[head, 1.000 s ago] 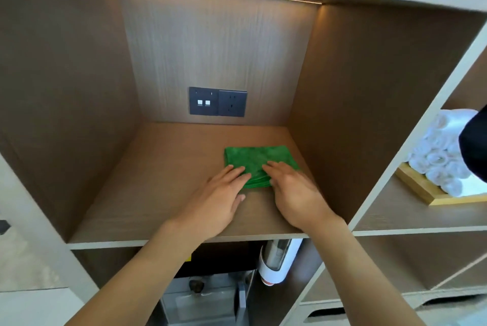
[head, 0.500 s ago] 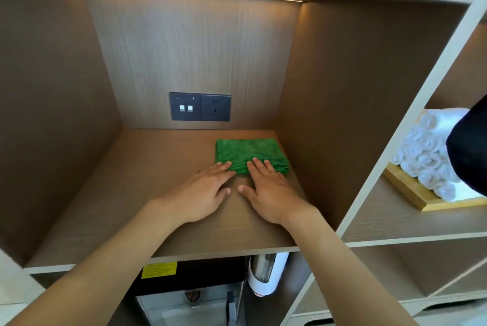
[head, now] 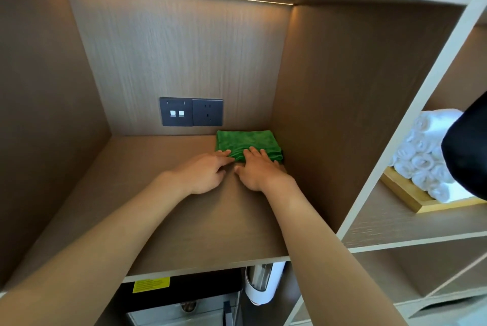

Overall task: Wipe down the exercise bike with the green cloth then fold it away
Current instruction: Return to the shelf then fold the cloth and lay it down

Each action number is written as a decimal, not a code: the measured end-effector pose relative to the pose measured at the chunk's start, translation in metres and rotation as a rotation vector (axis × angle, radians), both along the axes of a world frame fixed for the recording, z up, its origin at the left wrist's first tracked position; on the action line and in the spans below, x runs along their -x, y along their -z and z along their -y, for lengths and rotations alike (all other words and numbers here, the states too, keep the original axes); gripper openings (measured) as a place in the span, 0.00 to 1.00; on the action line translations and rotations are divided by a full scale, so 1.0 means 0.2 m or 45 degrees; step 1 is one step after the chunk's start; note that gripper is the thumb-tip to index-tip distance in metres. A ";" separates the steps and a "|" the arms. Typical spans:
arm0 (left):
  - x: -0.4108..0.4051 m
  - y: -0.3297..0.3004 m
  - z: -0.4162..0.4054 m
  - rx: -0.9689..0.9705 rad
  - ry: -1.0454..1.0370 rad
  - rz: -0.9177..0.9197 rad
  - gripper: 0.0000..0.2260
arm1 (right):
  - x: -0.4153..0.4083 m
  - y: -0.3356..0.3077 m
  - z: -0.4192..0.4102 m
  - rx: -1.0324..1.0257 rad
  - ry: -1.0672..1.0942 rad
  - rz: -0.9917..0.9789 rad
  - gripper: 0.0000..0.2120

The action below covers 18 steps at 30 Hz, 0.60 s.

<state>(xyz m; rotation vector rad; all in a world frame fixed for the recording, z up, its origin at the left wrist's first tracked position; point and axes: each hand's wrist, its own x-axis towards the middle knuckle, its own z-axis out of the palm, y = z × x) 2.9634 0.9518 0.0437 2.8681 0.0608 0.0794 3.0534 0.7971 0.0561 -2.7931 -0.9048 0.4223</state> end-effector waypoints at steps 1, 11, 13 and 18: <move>-0.01 0.01 0.00 0.004 0.000 0.021 0.24 | -0.01 0.00 -0.01 -0.004 0.007 0.004 0.34; -0.04 0.06 -0.05 0.049 0.005 0.158 0.23 | -0.04 0.06 0.00 -0.144 0.031 0.106 0.31; -0.03 0.06 -0.06 0.048 -0.003 0.170 0.24 | -0.01 0.07 0.02 -0.131 0.037 0.127 0.32; -0.06 0.06 -0.07 0.041 -0.025 0.115 0.24 | -0.03 0.08 0.01 -0.096 0.028 0.092 0.34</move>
